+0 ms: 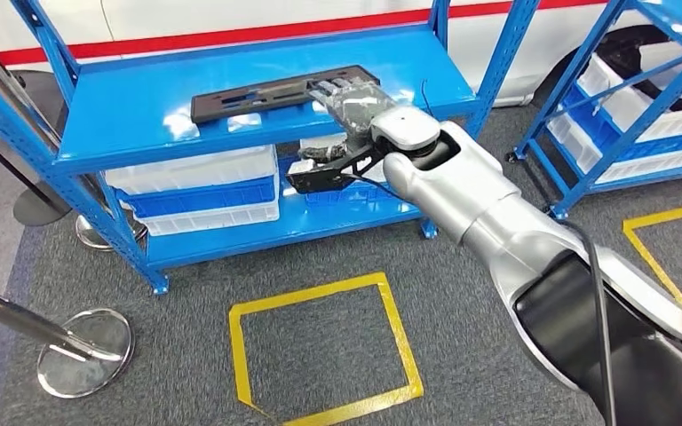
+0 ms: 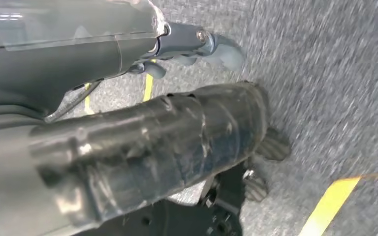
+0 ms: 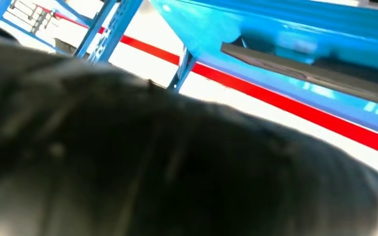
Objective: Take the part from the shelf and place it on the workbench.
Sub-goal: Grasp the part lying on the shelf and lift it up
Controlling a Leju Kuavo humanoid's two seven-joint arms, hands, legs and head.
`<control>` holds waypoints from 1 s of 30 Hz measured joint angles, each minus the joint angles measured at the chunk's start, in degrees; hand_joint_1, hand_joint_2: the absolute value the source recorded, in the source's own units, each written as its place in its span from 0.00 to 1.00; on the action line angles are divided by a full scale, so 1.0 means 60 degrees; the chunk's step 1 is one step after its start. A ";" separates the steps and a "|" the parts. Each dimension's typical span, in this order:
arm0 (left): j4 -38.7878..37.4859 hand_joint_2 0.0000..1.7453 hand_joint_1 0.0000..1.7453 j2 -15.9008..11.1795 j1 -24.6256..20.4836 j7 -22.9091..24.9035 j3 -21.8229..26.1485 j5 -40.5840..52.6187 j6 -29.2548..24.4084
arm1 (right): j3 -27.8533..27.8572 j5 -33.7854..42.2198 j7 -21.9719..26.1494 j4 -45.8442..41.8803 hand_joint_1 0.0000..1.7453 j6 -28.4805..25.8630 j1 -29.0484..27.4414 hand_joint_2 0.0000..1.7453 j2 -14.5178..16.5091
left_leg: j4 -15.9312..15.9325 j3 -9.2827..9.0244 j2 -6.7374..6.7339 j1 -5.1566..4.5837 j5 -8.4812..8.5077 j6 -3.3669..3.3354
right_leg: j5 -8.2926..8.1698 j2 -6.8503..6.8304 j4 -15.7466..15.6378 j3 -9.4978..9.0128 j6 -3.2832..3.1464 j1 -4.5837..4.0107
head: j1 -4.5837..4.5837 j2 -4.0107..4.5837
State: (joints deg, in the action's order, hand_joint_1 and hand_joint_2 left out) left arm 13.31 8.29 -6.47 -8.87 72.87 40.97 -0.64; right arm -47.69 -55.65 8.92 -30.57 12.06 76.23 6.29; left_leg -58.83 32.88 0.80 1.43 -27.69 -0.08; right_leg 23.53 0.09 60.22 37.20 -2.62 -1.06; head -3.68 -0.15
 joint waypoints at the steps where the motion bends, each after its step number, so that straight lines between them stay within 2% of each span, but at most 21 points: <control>1: 0.0000 0.00 0.00 -0.0003 -0.0006 0.0000 0.0000 0.0001 0.0000 | -0.0005 0.0000 0.0000 0.0004 0.00 -0.0005 0.0004 0.00 0.0008 | 0.0003 -0.0019 -0.0021 -0.0007 -0.0033 0.0051 | 0.0032 -0.0015 -0.0129 -0.0095 -0.0014 0.0026 | 0.0000 0.0000; 3: 0.0000 0.00 0.00 -0.0011 -0.0006 0.0008 0.0000 0.0009 -0.0002 | -0.0036 -0.0005 -0.0010 0.0029 0.00 -0.0011 0.0035 0.00 0.0019 | -0.0396 0.0139 -0.0063 -0.0031 -0.0253 0.0132 | 0.0073 -0.0041 -0.0393 -0.0328 -0.0048 0.0111 | -0.0001 0.0001; 4: 0.0000 0.00 0.00 -0.0016 0.0002 0.0015 0.0000 0.0018 -0.0004 | -0.0071 -0.0010 -0.0013 0.0049 0.00 -0.0011 0.0046 0.00 0.0026 | -0.0883 0.0397 -0.0079 -0.0021 -0.0445 0.0158 | 0.0090 -0.0048 -0.0436 -0.0400 -0.0058 0.0123 | -0.0002 0.0001; 6: 0.0000 0.00 0.00 -0.0029 0.0007 0.0040 0.0000 0.0035 -0.0007 | -0.0140 -0.0020 -0.0008 0.0097 0.00 -0.0011 0.0019 0.00 0.0032 | -0.2106 0.1147 -0.0081 -0.0016 -0.0793 0.0215 | 0.0167 -0.0041 -0.0435 -0.0478 -0.0085 0.0119 | -0.0003 0.0001; 7: 0.0000 0.00 0.00 -0.0038 0.0012 0.0051 0.0000 0.0039 -0.0011 | -0.0171 -0.0024 -0.0003 0.0119 0.00 -0.0013 -0.0017 0.00 0.0038 | -0.2449 0.1428 -0.0082 -0.0013 -0.0767 0.0239 | 0.0223 -0.0037 -0.0412 -0.0520 -0.0085 0.0115 | -0.0004 0.0000; 8: 0.0000 0.00 0.00 -0.0050 0.0020 0.0065 0.0000 0.0039 -0.0019 | -0.0198 -0.0026 0.0001 0.0142 0.00 -0.0014 -0.0047 0.00 0.0044 | -0.2443 0.1542 -0.0084 -0.0013 -0.0549 0.0253 | 0.0287 -0.0031 -0.0377 -0.0570 -0.0078 0.0116 | -0.0003 0.0000; 10: 0.0000 0.00 0.00 -0.0068 0.0036 0.0088 0.0000 0.0048 -0.0040 | -0.0258 -0.0027 0.0004 0.0176 0.00 -0.0017 -0.0069 0.00 0.0065 | -0.1418 0.1235 -0.0100 -0.0013 0.0257 0.0243 | 0.0459 -0.0025 -0.0267 -0.0685 -0.0033 0.0131 | -0.0003 0.0001; 11: 0.0000 0.00 0.00 -0.0076 0.0042 0.0100 0.0000 0.0063 -0.0048 | -0.0285 -0.0028 0.0010 0.0191 0.00 -0.0015 -0.0069 0.00 0.0077 | -0.0855 0.0988 -0.0110 -0.0031 0.0533 0.0221 | 0.0548 -0.0021 -0.0203 -0.0718 0.0008 0.0121 | -0.0003 0.0001; 12: 0.0000 0.00 0.00 -0.0081 0.0034 0.0109 0.0000 0.0083 -0.0052 | -0.0309 -0.0029 0.0016 0.0206 0.00 -0.0014 -0.0074 0.00 0.0096 | -0.0426 0.0790 -0.0111 -0.0050 0.0667 0.0171 | 0.0620 -0.0017 -0.0146 -0.0724 0.0053 0.0109 | -0.0003 0.0001; 13: 0.0000 0.00 0.00 -0.0084 0.0025 0.0116 0.0000 0.0112 -0.0052 | -0.0336 -0.0035 0.0024 0.0222 0.00 -0.0012 -0.0090 0.00 0.0111 | -0.0204 0.0685 -0.0108 -0.0070 0.0665 0.0119 | 0.0666 -0.0016 -0.0111 -0.0717 0.0096 0.0094 | -0.0001 0.0000; 16: 0.0000 0.00 0.00 -0.0083 0.0003 0.0058 -0.0005 0.0179 -0.0026 | -0.0426 -0.0059 0.0033 0.0260 0.00 -0.0020 -0.0154 0.00 0.0152 | -0.0091 0.0600 -0.0086 -0.0057 0.0564 -0.0034 | 0.0738 -0.0016 -0.0087 -0.0708 0.0200 0.0081 | 0.0002 0.0001; 18: 0.0000 0.00 0.00 -0.0079 0.0014 0.0001 -0.0013 0.0211 0.0008 | -0.0482 -0.0062 0.0033 0.0277 0.00 -0.0029 -0.0171 0.00 0.0150 | -0.0020 0.0487 -0.0092 -0.0010 0.0529 -0.0147 | 0.0972 -0.0014 0.0324 -0.0541 0.0292 0.0105 | 0.0003 0.0001; 19: 0.0000 0.00 0.00 -0.0078 0.0025 -0.0013 -0.0016 0.0227 0.0020 | -0.0505 -0.0062 0.0036 0.0288 0.00 -0.0033 -0.0190 0.00 0.0133 | 0.0004 0.0431 -0.0098 -0.0001 0.0501 -0.0198 | 0.1185 -0.0011 0.0827 -0.0282 0.0340 0.0143 | 0.0004 0.0000; 21: 0.0000 0.00 0.00 -0.0081 0.0025 -0.0011 -0.0020 0.0254 0.0024 | -0.0547 -0.0062 0.0052 0.0313 0.00 -0.0034 -0.0270 0.00 0.0086 | 0.0009 0.0350 -0.0097 -0.0001 0.0421 -0.0260 | 0.1574 -0.0012 0.2063 0.0446 0.0415 0.0212 | 0.0004 0.0000; 22: 0.0000 0.00 0.00 -0.0083 0.0024 -0.0004 -0.0023 0.0269 0.0022 | -0.0570 -0.0062 0.0060 0.0324 0.00 -0.0032 -0.0333 0.00 0.0066 | 0.0008 0.0301 -0.0091 0.0000 0.0376 -0.0266 | 0.1593 -0.0013 0.2460 0.0748 0.0444 0.0252 | 0.0002 0.0000; 23: 0.0000 0.00 0.00 -0.0084 0.0024 0.0007 -0.0025 0.0281 0.0017 | -0.0594 -0.0061 0.0066 0.0332 0.00 -0.0030 -0.0386 0.00 0.0046 | 0.0007 0.0241 -0.0082 0.0003 0.0326 -0.0255 | 0.1425 -0.0015 0.2516 0.0891 0.0462 0.0285 | 0.0003 0.0000; 24: 0.0000 0.00 0.00 -0.0085 0.0029 0.0024 -0.0026 0.0291 0.0010 | -0.0618 -0.0060 0.0066 0.0337 0.00 -0.0029 -0.0419 0.00 0.0028 | 0.0006 0.0162 -0.0071 0.0006 0.0268 -0.0235 | 0.1071 -0.0017 0.2197 0.0848 0.0466 0.0312 | 0.0004 0.0000; 26: 0.0000 0.00 0.00 -0.0085 0.0049 0.0057 -0.0025 0.0309 -0.0003 | -0.0648 -0.0058 0.0073 0.0341 0.00 -0.0030 -0.0437 0.00 -0.0025 | 0.0014 -0.0014 -0.0058 0.0011 0.0138 -0.0161 | 0.0266 -0.0017 0.1002 0.0418 0.0437 0.0321 | 0.0004 0.0001; 27: 0.0000 0.00 0.00 -0.0085 0.0052 0.0069 -0.0025 0.0316 -0.0005 | -0.0656 -0.0057 0.0079 0.0341 0.00 -0.0029 -0.0436 0.00 -0.0050 | 0.0015 -0.0073 -0.0053 0.0003 0.0080 -0.0107 | 0.0042 -0.0015 0.0479 0.0185 0.0413 0.0290 | 0.0004 0.0001; 28: 0.0000 0.00 0.00 -0.0085 0.0050 0.0076 -0.0025 0.0322 -0.0005 | -0.0659 -0.0056 0.0086 0.0342 0.00 -0.0027 -0.0439 0.00 -0.0074 | 0.0017 -0.0097 -0.0053 -0.0001 0.0044 -0.0048 | -0.0005 -0.0012 0.0174 0.0040 0.0392 0.0252 | 0.0004 0.0001; 30: 0.0000 0.00 0.00 -0.0085 0.0027 0.0064 -0.0026 0.0326 0.0007 | -0.0671 -0.0048 0.0095 0.0342 0.00 -0.0016 -0.0452 0.00 -0.0091 | 0.0050 -0.0105 -0.0056 -0.0001 0.0012 0.0074 | 0.0110 -0.0001 -0.0003 -0.0059 0.0347 0.0181 | 0.0004 0.0000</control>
State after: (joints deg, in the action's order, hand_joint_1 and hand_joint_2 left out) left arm 13.31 7.78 -6.31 -8.49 72.72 42.92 -0.60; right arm -51.72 -55.94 9.49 -28.52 11.97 73.52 5.74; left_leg -58.53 32.25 0.47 1.43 -27.62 0.36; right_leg 24.19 0.08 60.20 36.85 -0.54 0.03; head -3.66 -0.15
